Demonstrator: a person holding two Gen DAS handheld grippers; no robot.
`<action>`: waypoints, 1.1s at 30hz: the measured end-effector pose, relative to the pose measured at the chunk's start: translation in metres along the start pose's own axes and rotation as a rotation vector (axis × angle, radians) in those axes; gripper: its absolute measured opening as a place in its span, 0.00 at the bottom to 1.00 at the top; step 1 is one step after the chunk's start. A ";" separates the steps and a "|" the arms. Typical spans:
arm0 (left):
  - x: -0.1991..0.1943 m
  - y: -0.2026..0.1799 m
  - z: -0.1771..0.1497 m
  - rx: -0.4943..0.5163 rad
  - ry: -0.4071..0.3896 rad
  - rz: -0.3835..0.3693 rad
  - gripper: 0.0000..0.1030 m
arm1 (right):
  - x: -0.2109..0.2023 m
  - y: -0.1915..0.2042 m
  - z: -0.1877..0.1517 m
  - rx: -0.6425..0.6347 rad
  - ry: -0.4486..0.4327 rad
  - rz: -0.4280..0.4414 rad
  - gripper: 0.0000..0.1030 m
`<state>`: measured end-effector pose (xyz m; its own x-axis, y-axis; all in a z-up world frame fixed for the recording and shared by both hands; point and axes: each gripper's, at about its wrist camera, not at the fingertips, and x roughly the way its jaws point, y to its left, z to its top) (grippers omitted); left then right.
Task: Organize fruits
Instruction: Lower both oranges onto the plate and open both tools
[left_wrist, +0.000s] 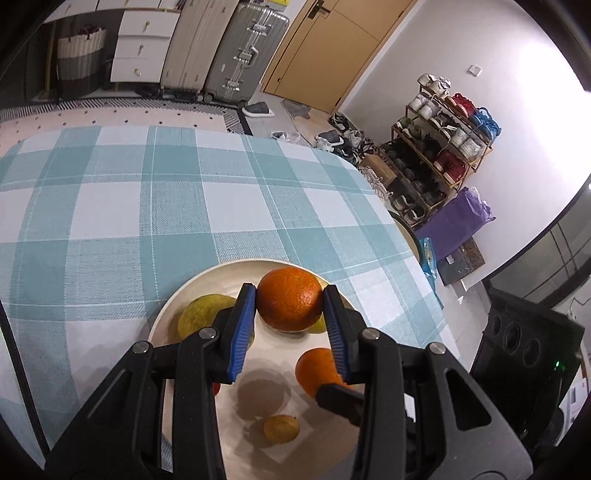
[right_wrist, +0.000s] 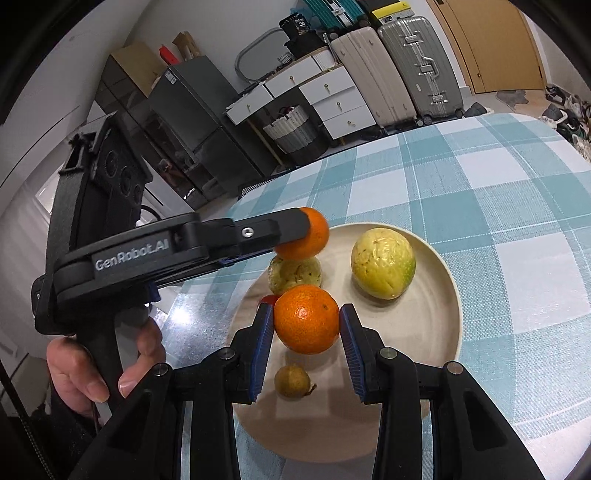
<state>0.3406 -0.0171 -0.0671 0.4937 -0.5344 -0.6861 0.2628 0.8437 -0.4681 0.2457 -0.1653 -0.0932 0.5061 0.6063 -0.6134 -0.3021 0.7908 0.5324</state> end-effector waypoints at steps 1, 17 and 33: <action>0.002 0.000 0.000 -0.004 0.002 -0.001 0.33 | 0.002 0.000 0.000 0.000 0.000 -0.001 0.37; -0.010 -0.009 -0.001 0.011 -0.009 0.004 0.40 | -0.022 0.015 -0.006 -0.067 -0.080 -0.068 0.64; -0.091 -0.032 -0.051 0.056 -0.129 0.132 0.54 | -0.071 0.006 -0.028 -0.038 -0.138 -0.116 0.81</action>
<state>0.2448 0.0015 -0.0185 0.6280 -0.4111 -0.6608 0.2329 0.9095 -0.3444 0.1847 -0.2010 -0.0627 0.6442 0.4959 -0.5823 -0.2642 0.8588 0.4390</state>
